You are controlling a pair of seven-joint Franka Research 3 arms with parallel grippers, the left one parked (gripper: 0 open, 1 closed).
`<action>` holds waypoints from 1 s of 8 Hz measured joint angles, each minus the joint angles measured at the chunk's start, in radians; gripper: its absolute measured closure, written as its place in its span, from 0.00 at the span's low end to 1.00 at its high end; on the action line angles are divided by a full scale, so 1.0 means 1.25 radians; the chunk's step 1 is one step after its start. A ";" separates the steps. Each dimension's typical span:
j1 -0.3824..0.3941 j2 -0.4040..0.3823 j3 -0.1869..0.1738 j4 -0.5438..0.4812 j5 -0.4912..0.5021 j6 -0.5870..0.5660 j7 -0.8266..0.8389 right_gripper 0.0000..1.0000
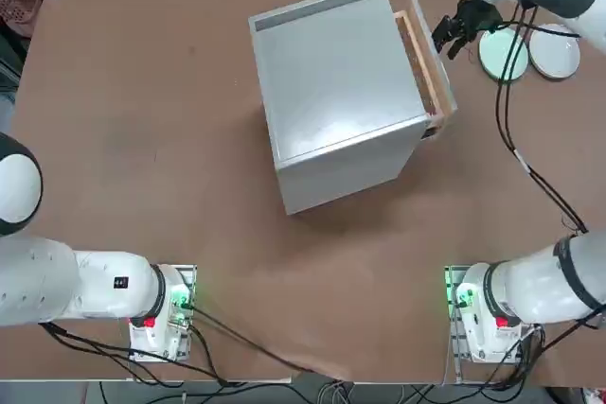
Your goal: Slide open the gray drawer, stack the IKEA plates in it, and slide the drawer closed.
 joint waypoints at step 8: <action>-0.127 -0.001 -0.001 0.002 -0.026 0.001 -0.053 0.00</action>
